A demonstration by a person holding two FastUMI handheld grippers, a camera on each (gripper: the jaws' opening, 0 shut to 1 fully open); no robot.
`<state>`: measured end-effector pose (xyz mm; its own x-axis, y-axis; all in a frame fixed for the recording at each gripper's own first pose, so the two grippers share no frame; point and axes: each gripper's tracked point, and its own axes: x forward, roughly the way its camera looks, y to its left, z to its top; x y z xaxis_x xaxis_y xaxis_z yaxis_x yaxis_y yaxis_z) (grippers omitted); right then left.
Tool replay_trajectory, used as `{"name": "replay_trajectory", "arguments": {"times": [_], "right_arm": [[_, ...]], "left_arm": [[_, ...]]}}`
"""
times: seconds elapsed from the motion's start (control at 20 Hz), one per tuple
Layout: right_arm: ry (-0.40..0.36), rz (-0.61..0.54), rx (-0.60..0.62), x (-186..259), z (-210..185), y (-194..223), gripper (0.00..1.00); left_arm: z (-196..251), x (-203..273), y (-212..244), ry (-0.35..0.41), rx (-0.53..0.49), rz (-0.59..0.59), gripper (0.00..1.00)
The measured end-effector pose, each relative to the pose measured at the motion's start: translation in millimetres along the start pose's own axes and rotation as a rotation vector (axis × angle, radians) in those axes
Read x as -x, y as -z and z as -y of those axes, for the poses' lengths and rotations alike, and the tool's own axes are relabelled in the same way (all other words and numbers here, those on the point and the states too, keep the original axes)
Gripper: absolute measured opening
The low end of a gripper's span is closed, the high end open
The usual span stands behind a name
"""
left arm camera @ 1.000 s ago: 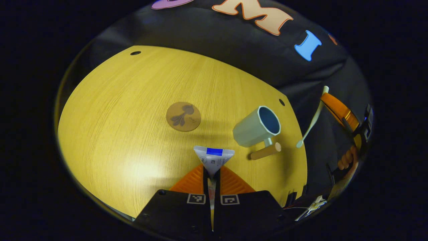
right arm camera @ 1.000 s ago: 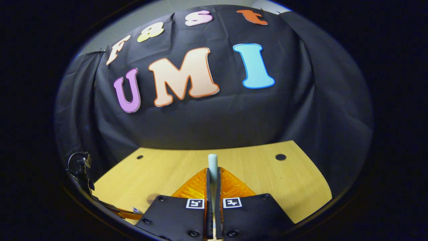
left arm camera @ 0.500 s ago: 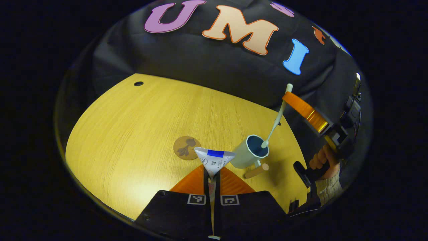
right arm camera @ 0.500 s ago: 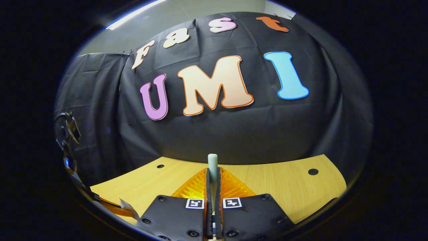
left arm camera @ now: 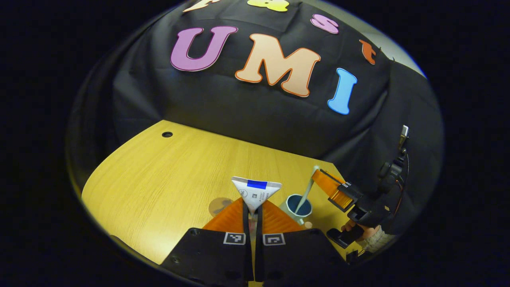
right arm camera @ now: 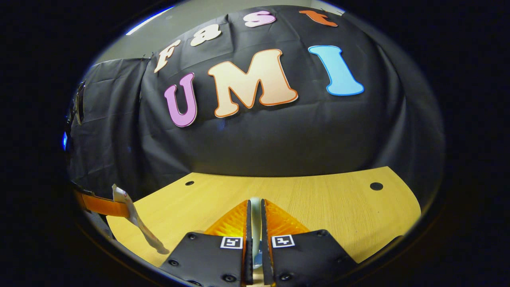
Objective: Put the toothbrush and toothpaste on the desktop into the cup, then pick up the cup and place it on the coaster on the desktop.
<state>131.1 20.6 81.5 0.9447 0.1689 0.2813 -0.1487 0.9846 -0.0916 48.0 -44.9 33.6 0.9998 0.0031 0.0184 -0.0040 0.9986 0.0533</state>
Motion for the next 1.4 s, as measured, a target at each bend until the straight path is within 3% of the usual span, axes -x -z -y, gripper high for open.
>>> {"name": "replay_trajectory", "arguments": {"times": [0.15,0.3,0.55,0.85,1.05,1.15,1.4], "right_arm": [[-0.004,-0.011,-0.052,13.3,5.1,-4.9,0.24],[0.065,0.024,-0.051,33.1,30.2,-20.0,1.00],[0.223,0.004,-0.038,76.5,91.3,-13.1,0.99],[0.368,-0.034,-0.026,138.2,139.7,-4.0,0.99],[0.418,-0.035,0.030,165.1,155.0,-9.9,0.99],[0.419,-0.046,0.017,172.5,155.3,-8.8,0.95],[0.405,-0.046,0.046,183.7,147.4,-7.0,0.99]], "left_arm": [[15.9,-4.7,-11.8,0.034,-0.006,0.034,0.01],[38.1,-9.4,-22.6,0.097,-0.021,0.066,0.01],[82.5,-31.0,-34.4,0.248,-0.022,0.135,0.01],[114.7,-62.6,-21.2,0.363,-0.128,0.176,0.03],[123.3,-74.9,1.9,0.411,-0.102,0.151,0.01],[118.7,-82.7,15.3,0.397,-0.128,0.140,0.01],[114.7,-93.8,39.1,0.390,-0.135,0.113,0.01]]}}
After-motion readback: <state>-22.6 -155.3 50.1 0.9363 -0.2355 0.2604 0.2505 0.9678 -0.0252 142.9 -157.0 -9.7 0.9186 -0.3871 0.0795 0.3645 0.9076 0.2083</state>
